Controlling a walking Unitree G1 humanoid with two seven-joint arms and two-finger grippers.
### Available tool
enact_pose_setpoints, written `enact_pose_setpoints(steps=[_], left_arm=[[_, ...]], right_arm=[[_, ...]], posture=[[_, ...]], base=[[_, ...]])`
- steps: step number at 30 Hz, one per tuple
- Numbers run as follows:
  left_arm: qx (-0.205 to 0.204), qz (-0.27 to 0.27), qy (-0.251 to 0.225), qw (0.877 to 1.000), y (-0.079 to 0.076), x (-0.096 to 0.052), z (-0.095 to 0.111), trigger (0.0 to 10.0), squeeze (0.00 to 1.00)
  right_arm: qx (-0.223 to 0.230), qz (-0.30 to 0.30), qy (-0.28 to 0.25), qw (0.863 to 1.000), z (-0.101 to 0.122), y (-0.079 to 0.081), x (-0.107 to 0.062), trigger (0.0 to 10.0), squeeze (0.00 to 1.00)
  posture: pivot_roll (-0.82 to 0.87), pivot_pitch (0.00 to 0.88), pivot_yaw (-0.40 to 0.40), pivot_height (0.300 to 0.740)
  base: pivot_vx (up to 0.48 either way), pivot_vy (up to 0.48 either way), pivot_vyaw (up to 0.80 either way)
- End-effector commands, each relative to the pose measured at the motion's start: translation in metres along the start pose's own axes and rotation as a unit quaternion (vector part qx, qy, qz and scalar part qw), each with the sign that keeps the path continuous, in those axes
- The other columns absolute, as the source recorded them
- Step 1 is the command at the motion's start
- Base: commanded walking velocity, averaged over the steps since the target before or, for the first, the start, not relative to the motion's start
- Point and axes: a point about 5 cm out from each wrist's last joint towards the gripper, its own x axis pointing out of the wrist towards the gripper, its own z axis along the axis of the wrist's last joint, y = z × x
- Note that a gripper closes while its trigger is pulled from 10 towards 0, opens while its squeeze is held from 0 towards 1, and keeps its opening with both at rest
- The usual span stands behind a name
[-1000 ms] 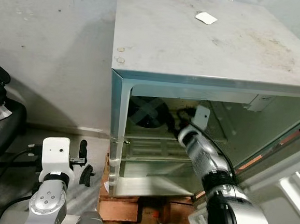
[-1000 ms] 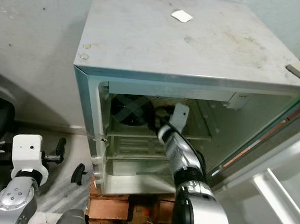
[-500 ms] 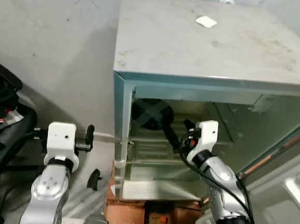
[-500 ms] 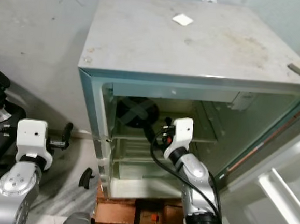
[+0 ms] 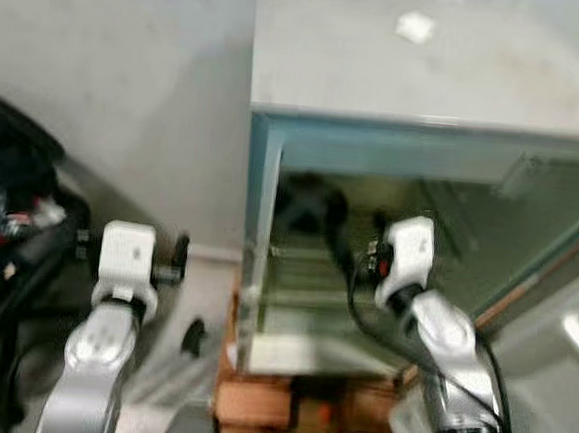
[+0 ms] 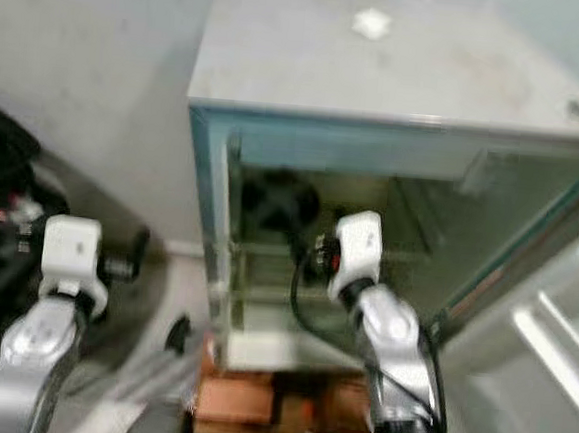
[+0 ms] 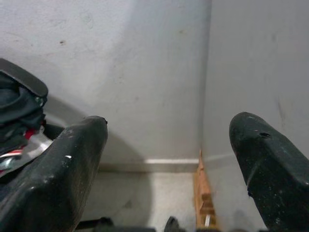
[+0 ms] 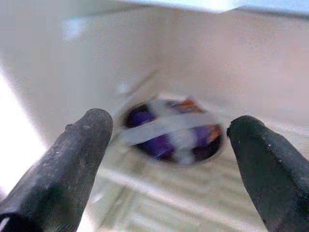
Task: Restocking fridge
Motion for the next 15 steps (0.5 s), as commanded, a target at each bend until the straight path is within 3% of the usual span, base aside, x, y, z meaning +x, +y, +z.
enact_pose_setpoints(steps=[1,4,9,15], left_arm=[[0.007,-0.023,0.01,1.0,-0.006,0.001,-0.006,10.0,0.0],[0.0,-0.024,0.004,1.0,-0.009,0.001,-0.001,10.0,0.0],[-0.004,-0.027,-0.006,1.0,-0.012,0.0,0.004,10.0,0.0],[-0.003,-0.011,-0.004,1.0,-0.01,0.004,-0.002,10.0,0.0]], right_arm=[[-0.014,-0.009,0.012,1.0,-0.005,-0.003,-0.009,10.0,0.0],[-0.015,-0.028,0.025,0.999,-0.01,-0.006,-0.017,10.0,0.0],[0.025,-0.086,0.015,0.996,-0.01,-0.008,-0.019,10.0,0.0],[0.056,-0.148,-0.001,0.987,-0.005,-0.013,-0.005,10.0,0.0]], posture=[[0.14,0.0,-0.017,0.74],[0.14,0.0,-0.024,0.74],[0.16,0.0,-0.041,0.74],[0.15,0.0,-0.053,0.74]], base=[[-0.356,0.0,0.0],[-0.359,0.0,0.0],[-0.364,0.0,0.0],[-0.363,0.0,0.0]])
